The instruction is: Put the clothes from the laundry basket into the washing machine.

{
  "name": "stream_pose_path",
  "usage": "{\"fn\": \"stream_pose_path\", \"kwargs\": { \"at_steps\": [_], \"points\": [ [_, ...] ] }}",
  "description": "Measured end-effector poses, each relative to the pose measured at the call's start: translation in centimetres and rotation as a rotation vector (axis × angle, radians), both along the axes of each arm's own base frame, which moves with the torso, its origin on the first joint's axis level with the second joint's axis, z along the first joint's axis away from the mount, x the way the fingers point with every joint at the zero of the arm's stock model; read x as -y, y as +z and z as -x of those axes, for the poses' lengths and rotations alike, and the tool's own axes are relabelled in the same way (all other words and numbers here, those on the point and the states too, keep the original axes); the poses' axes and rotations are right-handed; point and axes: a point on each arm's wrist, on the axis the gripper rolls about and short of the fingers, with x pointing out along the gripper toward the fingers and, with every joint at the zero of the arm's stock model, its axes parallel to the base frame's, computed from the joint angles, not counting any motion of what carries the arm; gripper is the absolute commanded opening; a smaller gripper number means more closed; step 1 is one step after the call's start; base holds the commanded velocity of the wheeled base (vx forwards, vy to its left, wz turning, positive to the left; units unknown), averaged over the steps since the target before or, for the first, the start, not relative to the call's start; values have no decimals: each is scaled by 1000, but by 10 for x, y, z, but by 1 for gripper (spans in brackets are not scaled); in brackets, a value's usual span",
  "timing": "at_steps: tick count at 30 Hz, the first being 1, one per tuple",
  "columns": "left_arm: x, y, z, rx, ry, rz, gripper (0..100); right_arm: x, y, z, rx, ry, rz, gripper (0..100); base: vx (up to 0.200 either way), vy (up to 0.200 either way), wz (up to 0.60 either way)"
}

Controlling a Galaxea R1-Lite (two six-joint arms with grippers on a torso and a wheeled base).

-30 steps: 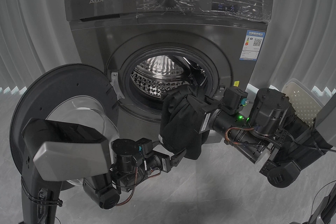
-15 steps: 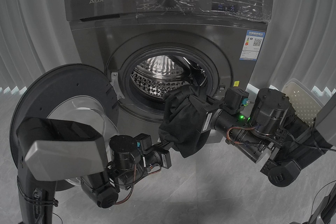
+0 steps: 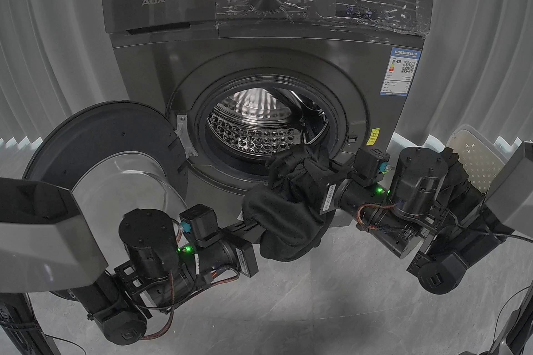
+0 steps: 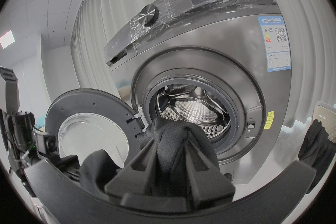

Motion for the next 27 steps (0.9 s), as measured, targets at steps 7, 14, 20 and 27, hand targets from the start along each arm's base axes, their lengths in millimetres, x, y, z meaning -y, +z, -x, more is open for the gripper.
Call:
{"fn": "stream_pose_path", "kwargs": {
  "at_steps": [7, 14, 20, 27],
  "points": [
    [-2, 14, 3, 39, -6, 33, 0, 1, -9, -3, -18, -5, 15, 100, 0, 0, 0],
    [0, 29, -5, 89, 17, 76, 0, 3, -24, 3, -73, -2, 46, 100, 0, 0, 0],
    [0, 37, -14, 121, 65, 99, 0, 6, -33, 7, -105, -1, 74, 100, 0, 0, 0],
    [1, 37, -20, 136, 99, 95, 0, 9, -37, 14, -119, 14, 95, 100, 0, 0, 0]
  ]
}}
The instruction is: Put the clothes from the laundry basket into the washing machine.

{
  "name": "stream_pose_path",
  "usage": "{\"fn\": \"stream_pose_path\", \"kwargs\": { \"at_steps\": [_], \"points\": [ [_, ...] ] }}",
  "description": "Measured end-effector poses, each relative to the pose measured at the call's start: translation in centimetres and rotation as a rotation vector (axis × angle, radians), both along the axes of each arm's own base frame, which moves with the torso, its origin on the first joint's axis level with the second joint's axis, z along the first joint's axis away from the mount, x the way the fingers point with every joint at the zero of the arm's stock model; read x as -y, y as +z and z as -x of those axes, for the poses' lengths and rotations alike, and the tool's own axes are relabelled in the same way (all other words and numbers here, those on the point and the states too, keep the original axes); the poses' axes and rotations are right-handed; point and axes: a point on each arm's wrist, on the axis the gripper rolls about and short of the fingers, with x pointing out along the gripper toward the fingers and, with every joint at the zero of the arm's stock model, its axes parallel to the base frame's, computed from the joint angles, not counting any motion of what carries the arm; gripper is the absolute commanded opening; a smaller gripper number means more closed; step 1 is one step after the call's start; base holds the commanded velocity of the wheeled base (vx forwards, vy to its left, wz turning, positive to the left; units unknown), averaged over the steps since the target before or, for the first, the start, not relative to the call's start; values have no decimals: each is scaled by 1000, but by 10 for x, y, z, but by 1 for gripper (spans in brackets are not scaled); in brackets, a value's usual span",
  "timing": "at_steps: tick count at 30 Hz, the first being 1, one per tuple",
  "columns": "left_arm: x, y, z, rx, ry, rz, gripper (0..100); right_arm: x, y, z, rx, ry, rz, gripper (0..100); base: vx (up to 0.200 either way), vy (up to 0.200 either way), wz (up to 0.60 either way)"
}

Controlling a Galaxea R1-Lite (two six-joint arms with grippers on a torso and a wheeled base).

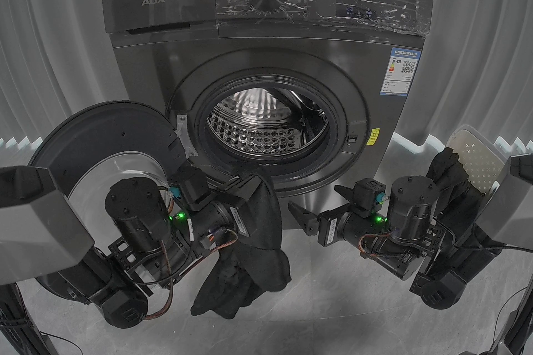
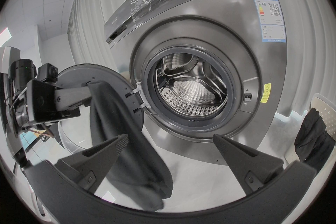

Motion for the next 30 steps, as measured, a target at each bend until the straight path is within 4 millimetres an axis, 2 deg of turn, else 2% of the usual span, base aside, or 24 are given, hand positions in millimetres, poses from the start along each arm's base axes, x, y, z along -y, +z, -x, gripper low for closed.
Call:
{"fn": "stream_pose_path", "kwargs": {
  "at_steps": [10, 15, 30],
  "points": [
    [-1, -3, -10, 9, 58, -13, 0, -4, -1, 20, -1, 139, 2, 100, 0, 0, 0],
    [0, -4, -11, 9, 58, -13, 0, -10, -1, 23, 9, 163, 5, 100, 0, 0, 0],
    [3, -1, -11, 22, 48, -1, 0, -42, -3, 5, 61, 181, -36, 100, 0, 0, 0]
  ]
}}
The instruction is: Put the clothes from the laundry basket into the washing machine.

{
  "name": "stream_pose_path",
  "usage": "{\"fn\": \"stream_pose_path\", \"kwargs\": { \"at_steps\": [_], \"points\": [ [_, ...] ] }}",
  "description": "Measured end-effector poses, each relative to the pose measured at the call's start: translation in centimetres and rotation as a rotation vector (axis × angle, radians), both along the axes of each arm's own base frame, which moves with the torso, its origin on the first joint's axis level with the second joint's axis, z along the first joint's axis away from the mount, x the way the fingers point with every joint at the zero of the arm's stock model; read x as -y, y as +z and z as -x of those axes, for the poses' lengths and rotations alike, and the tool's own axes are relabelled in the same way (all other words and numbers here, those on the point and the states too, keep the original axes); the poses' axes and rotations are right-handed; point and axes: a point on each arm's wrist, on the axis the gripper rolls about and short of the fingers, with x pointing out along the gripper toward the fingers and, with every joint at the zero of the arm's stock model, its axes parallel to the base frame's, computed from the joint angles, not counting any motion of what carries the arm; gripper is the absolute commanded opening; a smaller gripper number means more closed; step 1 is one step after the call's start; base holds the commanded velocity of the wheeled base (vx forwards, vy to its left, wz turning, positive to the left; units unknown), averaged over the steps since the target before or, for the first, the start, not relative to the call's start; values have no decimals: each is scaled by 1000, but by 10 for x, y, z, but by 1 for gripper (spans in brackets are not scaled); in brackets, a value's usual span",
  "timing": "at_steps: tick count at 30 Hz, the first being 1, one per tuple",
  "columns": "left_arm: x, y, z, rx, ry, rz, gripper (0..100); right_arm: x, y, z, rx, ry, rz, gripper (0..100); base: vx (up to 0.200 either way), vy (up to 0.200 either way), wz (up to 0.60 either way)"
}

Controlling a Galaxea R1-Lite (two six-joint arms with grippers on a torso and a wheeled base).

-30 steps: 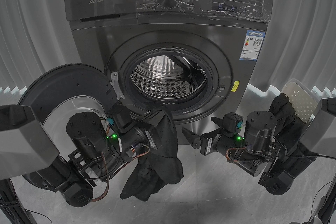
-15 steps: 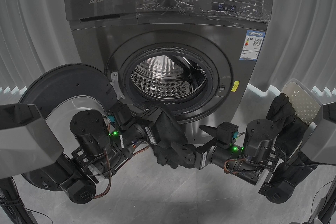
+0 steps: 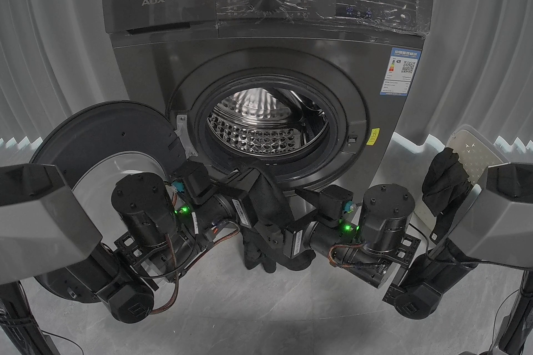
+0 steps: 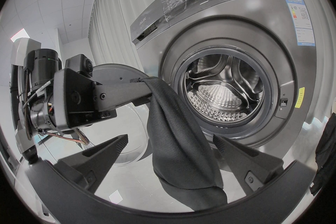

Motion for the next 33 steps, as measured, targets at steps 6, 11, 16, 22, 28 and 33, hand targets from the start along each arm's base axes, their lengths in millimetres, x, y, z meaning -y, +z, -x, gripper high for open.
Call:
{"fn": "stream_pose_path", "kwargs": {
  "at_steps": [6, 11, 16, 22, 28, 33],
  "points": [
    [1, 0, 1, -2, -7, 5, 0, -5, -4, -7, 2, -8, -8, 0, 0, 0, 0],
    [0, 0, 1, -6, -7, 5, 0, -6, -3, -8, 10, -7, -19, 0, 0, 0, 0],
    [-2, -2, 1, -12, -4, 0, 0, -1, 2, -6, 14, -13, -22, 0, 0, 0, 0],
    [-5, -6, 3, -30, -8, -15, 100, 10, 11, -5, 24, -31, -25, 0, 0, 0, 0],
    [-10, -11, 3, -52, -3, -21, 100, 21, 21, -6, 40, -37, -36, 0, 0, 0, 0],
    [-14, -15, 4, -70, 4, -33, 100, 26, 28, -6, 59, -37, -50, 0, 0, 0, 0]
  ]
}}
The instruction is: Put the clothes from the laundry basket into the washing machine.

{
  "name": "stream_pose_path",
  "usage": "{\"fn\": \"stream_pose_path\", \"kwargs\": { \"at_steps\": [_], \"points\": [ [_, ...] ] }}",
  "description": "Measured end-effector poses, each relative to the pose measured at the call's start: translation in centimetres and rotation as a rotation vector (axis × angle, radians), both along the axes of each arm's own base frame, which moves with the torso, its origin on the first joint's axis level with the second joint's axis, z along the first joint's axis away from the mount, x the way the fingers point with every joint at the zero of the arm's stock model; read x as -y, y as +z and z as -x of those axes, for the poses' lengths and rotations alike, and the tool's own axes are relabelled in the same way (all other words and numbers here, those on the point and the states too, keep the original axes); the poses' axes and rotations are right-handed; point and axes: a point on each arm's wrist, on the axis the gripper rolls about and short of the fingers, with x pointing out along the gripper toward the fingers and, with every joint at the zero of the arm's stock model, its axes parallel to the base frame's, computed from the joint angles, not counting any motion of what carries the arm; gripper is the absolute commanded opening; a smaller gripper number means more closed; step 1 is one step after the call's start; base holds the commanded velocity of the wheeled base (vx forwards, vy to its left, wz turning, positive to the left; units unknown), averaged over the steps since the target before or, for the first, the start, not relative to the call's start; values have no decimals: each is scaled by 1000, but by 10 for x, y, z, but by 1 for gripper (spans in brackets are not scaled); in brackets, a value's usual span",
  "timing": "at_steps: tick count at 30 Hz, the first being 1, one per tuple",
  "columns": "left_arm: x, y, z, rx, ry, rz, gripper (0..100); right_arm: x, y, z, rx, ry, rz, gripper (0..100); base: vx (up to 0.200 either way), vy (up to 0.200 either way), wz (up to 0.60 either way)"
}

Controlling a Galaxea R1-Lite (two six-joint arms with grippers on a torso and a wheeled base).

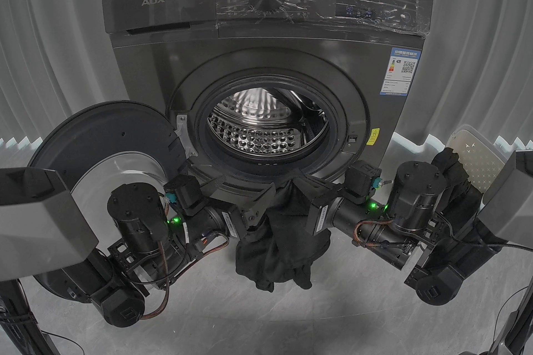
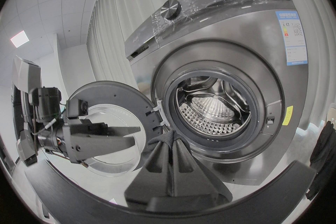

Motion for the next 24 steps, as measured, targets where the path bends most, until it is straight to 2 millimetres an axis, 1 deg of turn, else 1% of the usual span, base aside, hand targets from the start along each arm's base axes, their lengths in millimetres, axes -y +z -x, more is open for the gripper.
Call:
{"fn": "stream_pose_path", "kwargs": {
  "at_steps": [10, 16, 24],
  "points": [
    [-7, -14, 4, -52, 3, -42, 100, 3, 13, 2, 32, 2, -29, 0, 0, 0, 0],
    [-17, -31, 3, -104, 20, -92, 100, 6, 24, 5, 56, 1, -51, 0, 0, 0, 0],
    [-19, -54, -4, -152, 11, -161, 100, 7, 30, 9, 68, 9, -62, 0, 0, 0, 0]
  ]
}}
